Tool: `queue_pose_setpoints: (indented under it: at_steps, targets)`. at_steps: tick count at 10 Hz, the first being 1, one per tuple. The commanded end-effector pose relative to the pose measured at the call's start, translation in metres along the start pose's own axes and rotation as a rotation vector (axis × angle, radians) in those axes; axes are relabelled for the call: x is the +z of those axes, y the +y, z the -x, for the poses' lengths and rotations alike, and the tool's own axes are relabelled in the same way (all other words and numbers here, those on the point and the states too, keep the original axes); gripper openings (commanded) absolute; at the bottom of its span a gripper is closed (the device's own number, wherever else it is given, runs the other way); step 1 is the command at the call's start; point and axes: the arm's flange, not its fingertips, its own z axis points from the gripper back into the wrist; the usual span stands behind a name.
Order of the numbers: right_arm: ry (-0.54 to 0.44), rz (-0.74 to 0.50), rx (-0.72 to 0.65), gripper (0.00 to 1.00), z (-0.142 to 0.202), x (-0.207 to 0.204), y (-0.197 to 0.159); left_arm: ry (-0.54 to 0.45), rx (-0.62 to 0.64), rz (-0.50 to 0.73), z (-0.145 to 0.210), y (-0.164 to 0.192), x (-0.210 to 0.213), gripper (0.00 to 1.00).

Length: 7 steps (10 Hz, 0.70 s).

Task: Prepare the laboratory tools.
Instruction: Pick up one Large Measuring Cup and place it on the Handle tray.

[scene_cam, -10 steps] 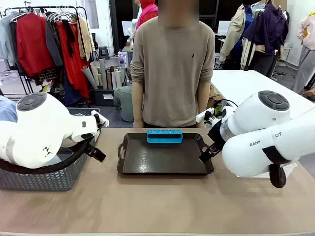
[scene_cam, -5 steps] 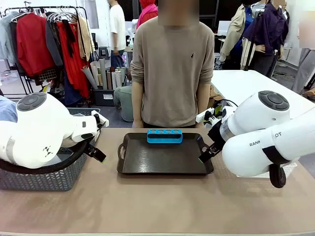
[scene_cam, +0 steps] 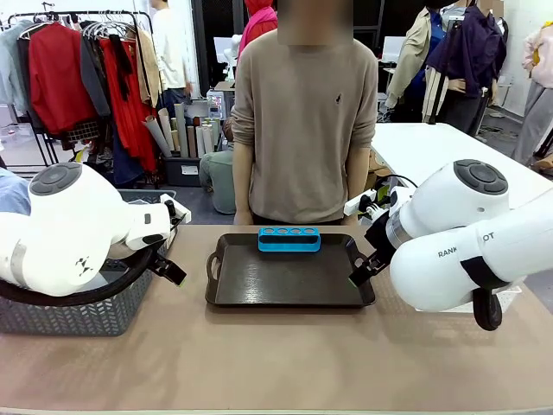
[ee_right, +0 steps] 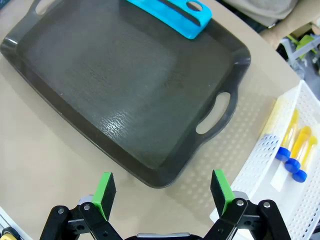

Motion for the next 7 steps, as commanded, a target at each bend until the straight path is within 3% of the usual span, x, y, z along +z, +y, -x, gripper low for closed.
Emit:
queue_pose_setpoints:
  at_steps: [1, 3, 7]
  targets:
    - [0.000, 0.000, 0.000, 1.00, 0.000, 0.000, 0.000, 0.000, 0.001, 0.000, 0.000, 0.001, 0.000, 1.00]
    - [0.000, 0.000, 0.000, 1.00, 0.000, 0.000, 0.000, 0.000, 0.000, 0.000, 0.000, 0.000, 0.000, 1.00]
    - [0.052, 0.072, 0.030, 1.00, 0.001, 0.023, 0.013, 0.002, -0.040, 0.114, -0.010, 0.001, 0.030, 1.00]
